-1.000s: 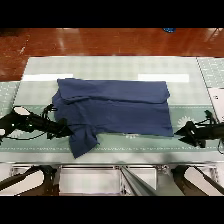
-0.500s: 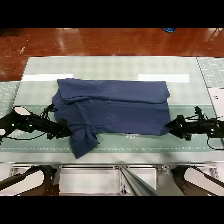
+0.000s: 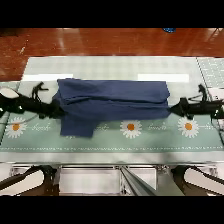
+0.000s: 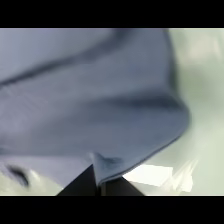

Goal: Fold the shirts.

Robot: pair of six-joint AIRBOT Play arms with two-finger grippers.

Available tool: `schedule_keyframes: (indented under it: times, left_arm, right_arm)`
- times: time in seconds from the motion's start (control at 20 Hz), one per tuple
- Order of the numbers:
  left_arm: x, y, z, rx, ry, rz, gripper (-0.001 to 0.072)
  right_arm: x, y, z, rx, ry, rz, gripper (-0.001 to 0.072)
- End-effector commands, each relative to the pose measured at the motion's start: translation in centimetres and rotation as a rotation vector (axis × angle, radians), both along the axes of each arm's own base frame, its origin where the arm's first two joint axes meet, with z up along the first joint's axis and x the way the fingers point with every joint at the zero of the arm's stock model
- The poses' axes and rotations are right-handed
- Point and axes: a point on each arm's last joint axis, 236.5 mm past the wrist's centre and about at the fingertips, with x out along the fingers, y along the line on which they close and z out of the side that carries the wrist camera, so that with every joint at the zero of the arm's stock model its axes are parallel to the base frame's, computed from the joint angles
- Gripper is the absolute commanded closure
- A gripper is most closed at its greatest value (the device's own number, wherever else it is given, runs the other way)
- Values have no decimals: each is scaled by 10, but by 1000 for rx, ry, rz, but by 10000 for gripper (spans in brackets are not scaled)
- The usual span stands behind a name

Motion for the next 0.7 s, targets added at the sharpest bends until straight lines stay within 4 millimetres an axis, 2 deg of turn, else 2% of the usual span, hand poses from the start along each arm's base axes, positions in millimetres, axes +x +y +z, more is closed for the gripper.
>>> schedule_keyframes:
  times: [0.0, 0.15, 0.3, 0.5, 0.65]
  left_arm:
    - [71, 14, 47, 35, -157, 51, 690]
    - [119, 15, 59, 33, -188, 65, 690]
    - [155, 15, 50, 20, -171, 66, 690]
    - [182, 14, 18, 5, -123, 46, 690]
    - [186, 7, -10, -2, -78, 31, 675]
  right_arm:
    - [52, -1, 39, -63, -137, 57, 688]
    - [97, -3, 40, -92, -170, 22, 687]
    - [130, -10, 29, -87, -157, -8, 687]
    - [154, -19, 6, -75, -127, -22, 687]
    - [165, -18, -11, -37, -105, -48, 686]
